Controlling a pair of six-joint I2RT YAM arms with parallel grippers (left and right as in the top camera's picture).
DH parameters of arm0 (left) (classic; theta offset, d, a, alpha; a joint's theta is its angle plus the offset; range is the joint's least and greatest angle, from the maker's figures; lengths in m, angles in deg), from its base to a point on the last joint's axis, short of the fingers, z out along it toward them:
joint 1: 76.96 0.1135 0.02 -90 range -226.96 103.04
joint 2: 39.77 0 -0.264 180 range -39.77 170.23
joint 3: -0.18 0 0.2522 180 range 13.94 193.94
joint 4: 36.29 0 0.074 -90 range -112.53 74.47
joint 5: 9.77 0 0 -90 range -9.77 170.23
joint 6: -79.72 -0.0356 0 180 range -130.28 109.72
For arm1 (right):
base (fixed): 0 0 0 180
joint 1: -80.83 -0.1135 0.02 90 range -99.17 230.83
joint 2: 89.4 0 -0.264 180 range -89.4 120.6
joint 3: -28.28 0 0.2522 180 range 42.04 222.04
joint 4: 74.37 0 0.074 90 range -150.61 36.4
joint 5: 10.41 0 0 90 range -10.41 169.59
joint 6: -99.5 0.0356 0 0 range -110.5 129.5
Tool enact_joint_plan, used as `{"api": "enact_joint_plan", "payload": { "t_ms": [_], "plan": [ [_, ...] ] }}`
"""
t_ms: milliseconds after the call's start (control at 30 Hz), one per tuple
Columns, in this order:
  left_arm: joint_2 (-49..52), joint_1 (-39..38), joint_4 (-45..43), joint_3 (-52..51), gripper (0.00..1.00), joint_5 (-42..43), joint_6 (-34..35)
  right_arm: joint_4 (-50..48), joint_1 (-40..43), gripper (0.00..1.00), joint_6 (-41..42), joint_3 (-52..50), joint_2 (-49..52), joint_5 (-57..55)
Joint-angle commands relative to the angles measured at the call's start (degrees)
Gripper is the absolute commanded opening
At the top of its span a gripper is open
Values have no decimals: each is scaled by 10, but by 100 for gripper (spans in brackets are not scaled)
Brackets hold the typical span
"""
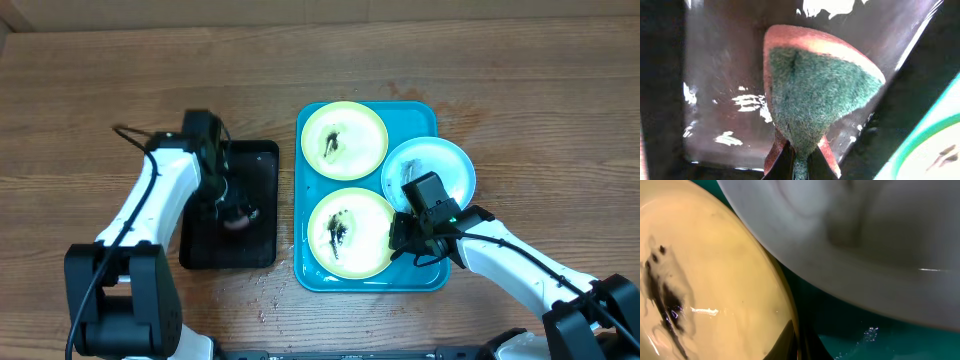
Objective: Clean dirty plates on tray and stack at the side
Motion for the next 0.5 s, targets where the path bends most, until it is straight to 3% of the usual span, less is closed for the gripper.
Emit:
{"api": "enact_joint_plan", "payload": {
  "t_ms": [0,300,467],
  "plan": [
    [-16,-13,2,6,4,-52,-10,-3,1,4,6,11,3,-16],
    [-2,-33,-152,-133,4,-16,-1,-3,1,4,6,11,3,-16],
    [9,-31,-170,-150,4,-18,-11,-3,1,4,6,11,3,-16]
  ]
}}
